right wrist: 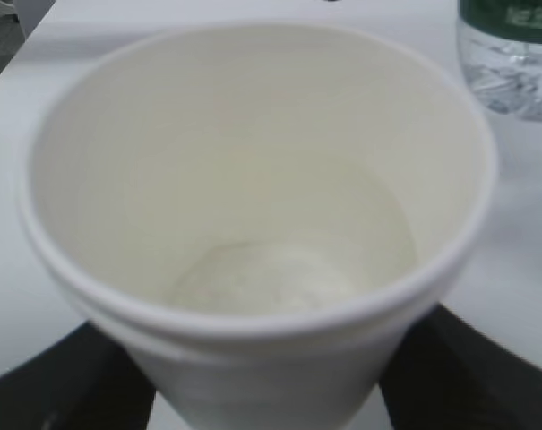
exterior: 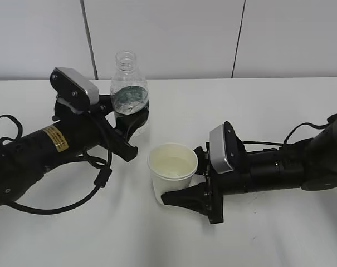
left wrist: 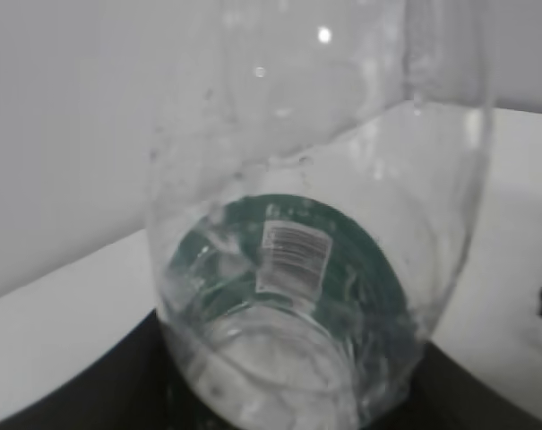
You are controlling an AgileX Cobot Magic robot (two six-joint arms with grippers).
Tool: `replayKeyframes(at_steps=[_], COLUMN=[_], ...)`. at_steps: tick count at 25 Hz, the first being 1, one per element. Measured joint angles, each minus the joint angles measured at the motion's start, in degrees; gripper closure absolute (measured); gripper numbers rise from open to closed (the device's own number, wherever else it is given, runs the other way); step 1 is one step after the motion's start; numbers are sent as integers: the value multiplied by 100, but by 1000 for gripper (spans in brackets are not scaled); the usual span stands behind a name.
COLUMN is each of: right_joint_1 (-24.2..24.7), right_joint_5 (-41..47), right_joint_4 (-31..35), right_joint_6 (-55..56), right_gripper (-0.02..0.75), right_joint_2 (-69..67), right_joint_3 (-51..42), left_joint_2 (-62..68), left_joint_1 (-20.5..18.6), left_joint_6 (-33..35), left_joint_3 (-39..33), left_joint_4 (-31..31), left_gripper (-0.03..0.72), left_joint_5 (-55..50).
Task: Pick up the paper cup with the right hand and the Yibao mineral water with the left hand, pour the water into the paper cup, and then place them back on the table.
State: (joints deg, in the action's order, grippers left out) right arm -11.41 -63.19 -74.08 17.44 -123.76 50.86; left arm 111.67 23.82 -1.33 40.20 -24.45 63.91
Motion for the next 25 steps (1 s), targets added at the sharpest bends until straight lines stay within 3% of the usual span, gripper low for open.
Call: replayKeyframes(at_steps=[6, 12, 16, 25], right_joint_1=[284, 638, 702, 702], right_joint_5=[90, 205, 397, 474], right_joint_4=[284, 734, 1477, 2806], right_joint_6=[0, 57, -56, -785], right_gripper=[215, 215, 215, 215], right_joint_2=[0, 0, 0, 0], right_joint_3=[0, -58, -273, -593], left_joint_2=[0, 0, 0, 509], left_joint_1=[-603, -1132, -1120, -761], left_joint_6=[-1454, -2027, -2132, -2143], left_joint_3=[0, 0, 0, 0], left_joint_4=[-1846, -3660, -4114, -4170], left_gripper=[314, 314, 314, 314], left_joint_5=[22, 29, 34, 79])
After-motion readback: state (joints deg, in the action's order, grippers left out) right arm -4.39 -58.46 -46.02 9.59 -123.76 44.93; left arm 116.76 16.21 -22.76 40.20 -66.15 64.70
